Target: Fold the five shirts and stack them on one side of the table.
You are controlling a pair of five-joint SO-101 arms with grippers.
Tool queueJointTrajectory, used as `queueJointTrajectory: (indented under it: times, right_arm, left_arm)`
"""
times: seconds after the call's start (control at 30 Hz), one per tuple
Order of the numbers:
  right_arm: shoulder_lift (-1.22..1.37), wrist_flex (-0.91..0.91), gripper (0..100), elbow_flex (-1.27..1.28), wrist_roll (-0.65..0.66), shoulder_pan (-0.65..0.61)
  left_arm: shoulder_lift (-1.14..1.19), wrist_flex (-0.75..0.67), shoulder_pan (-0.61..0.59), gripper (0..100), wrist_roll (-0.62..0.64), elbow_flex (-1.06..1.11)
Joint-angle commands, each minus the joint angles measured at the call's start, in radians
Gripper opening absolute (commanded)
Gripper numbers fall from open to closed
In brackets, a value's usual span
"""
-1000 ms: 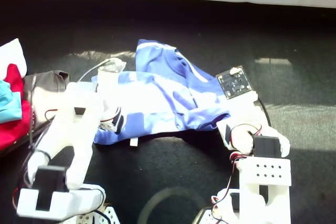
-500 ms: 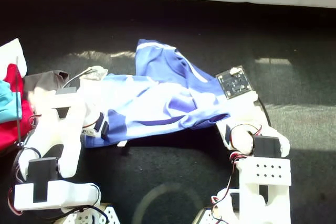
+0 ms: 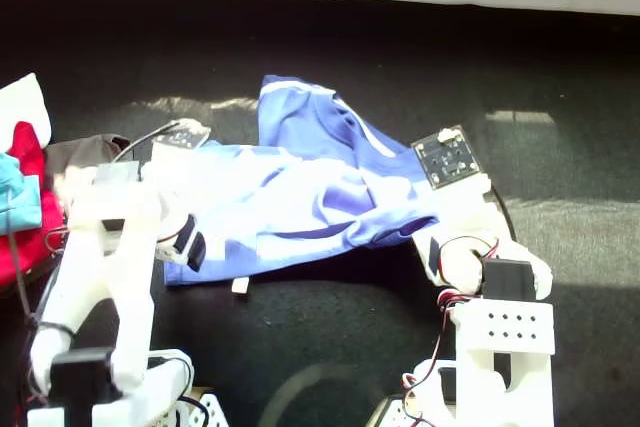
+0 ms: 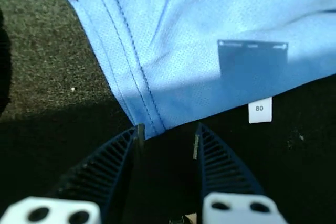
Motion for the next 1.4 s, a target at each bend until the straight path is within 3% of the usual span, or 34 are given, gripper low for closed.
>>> queueJointTrajectory:
  times: [0.0,0.13,0.37,0.63,1.07,1.37]
  right_arm:
    - [-0.016,-0.013,0.6,-0.002,-0.008,0.004]
    - [-0.016,-0.013,0.6,-0.002,-0.006,0.004]
    - [-0.022,-0.008,0.6,-0.002,-0.006,0.004]
    - [-0.022,-0.008,0.6,-0.002,-0.003,0.005]
    - [-0.016,-0.01,0.6,-0.002,-0.005,0.005]
    - [-0.022,-0.008,0.6,-0.001,-0.006,0.004]
  left_arm:
    - [-0.074,0.052,0.008,23,-0.008,-0.038]
    - [-0.073,0.044,0.008,23,-0.008,-0.036]
    - [-0.073,-0.11,0.002,23,-0.029,0.11]
    - [-0.074,-0.21,-0.143,23,-0.16,0.163]
    - [-0.068,-0.23,-0.142,23,-0.16,0.203]
    - [0.124,-0.275,-0.142,23,-0.083,0.125]
